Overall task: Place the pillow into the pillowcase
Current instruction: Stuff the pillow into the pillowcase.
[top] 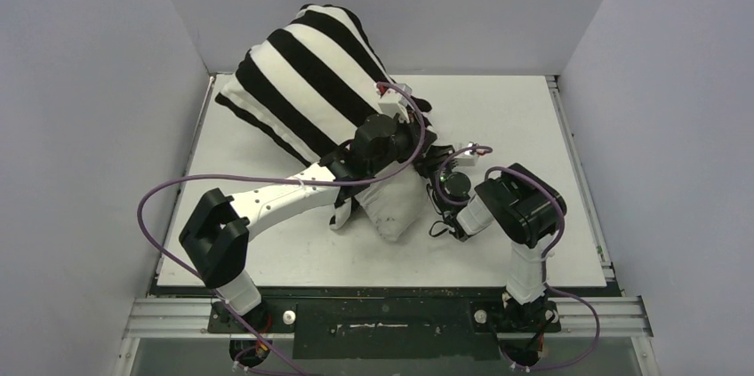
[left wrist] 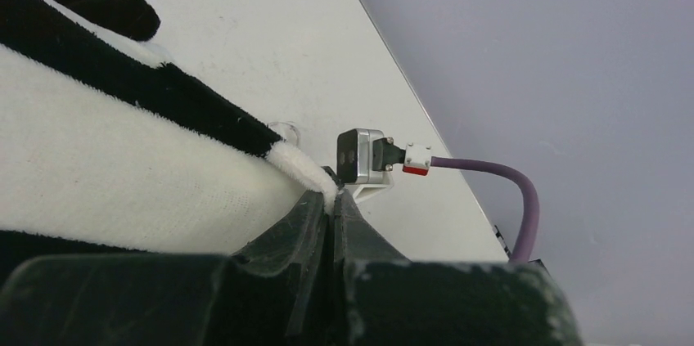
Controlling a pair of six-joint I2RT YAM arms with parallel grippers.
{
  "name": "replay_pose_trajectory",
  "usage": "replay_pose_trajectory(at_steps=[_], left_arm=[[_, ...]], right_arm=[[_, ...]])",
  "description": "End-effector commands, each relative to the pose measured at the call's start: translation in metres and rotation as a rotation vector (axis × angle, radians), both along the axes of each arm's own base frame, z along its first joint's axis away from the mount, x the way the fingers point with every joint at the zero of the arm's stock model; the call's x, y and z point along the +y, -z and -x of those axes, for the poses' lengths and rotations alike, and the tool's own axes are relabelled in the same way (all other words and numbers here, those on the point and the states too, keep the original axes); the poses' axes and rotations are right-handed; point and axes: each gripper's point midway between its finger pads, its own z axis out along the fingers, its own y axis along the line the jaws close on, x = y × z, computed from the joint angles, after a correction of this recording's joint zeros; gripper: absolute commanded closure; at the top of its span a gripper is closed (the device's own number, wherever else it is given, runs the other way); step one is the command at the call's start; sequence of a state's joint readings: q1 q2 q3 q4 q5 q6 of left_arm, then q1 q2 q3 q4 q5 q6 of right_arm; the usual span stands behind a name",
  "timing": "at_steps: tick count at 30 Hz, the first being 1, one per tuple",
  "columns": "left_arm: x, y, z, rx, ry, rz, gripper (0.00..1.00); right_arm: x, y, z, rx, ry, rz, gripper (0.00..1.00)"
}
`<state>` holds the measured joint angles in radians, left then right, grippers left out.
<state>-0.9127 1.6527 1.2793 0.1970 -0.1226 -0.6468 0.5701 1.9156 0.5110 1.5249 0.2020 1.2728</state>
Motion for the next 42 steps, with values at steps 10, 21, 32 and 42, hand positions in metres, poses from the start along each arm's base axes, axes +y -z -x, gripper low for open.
replay_pose_trajectory(at_steps=[10,21,32,42], left_arm=[[-0.051,-0.069,0.099,-0.011,0.439,0.254,1.0],[0.04,-0.07,-0.029,-0.183,0.181,0.038,1.0],[0.063,-0.065,-0.064,-0.251,0.114,-0.29,0.5],[0.002,-0.019,0.034,-0.36,0.116,-0.685,0.3]], right_arm=[[0.012,-0.118,-0.004,-0.4,-0.106,-0.115,0.85],[0.005,-0.048,0.073,-0.159,-0.313,0.328,0.64],[-0.077,-0.09,0.119,0.046,-0.163,0.755,0.0],[-0.185,-0.15,0.151,0.159,0.3,0.737,0.0]])
